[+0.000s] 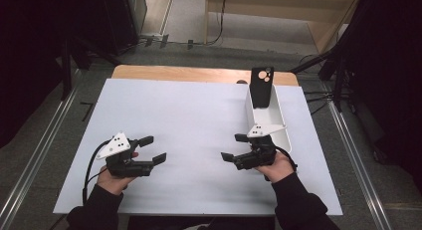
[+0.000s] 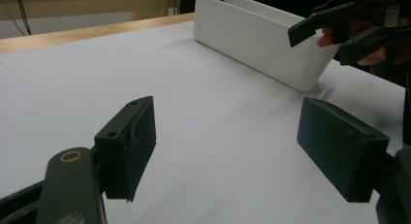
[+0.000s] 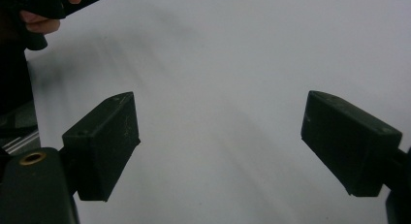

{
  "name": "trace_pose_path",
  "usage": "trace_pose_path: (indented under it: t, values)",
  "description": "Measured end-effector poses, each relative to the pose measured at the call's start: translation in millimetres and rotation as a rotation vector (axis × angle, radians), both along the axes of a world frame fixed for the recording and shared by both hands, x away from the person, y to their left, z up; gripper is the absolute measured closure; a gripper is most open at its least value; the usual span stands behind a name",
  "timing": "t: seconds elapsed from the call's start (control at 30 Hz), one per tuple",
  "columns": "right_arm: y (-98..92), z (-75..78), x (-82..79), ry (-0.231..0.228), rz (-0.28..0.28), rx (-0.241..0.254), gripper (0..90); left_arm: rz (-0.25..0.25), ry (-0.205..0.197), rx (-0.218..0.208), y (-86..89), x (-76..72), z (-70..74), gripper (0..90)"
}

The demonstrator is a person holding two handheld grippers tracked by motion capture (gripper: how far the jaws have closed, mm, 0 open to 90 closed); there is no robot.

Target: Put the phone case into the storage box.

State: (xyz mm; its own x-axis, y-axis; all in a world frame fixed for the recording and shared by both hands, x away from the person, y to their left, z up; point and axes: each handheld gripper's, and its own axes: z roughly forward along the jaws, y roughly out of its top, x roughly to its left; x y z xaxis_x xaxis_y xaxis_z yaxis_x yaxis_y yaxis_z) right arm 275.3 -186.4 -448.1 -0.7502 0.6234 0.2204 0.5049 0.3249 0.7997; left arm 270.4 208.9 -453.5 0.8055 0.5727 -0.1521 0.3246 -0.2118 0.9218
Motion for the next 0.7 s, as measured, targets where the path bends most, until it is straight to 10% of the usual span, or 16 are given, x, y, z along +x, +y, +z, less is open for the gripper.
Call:
trace_pose_path:
  t: [0.7]
  values:
    - [-12.0, -13.0, -33.7, 0.028, 0.064, -0.022, 12.2, -0.015, 0.013, 0.001, -1.5, -1.3, -0.2, 21.6]
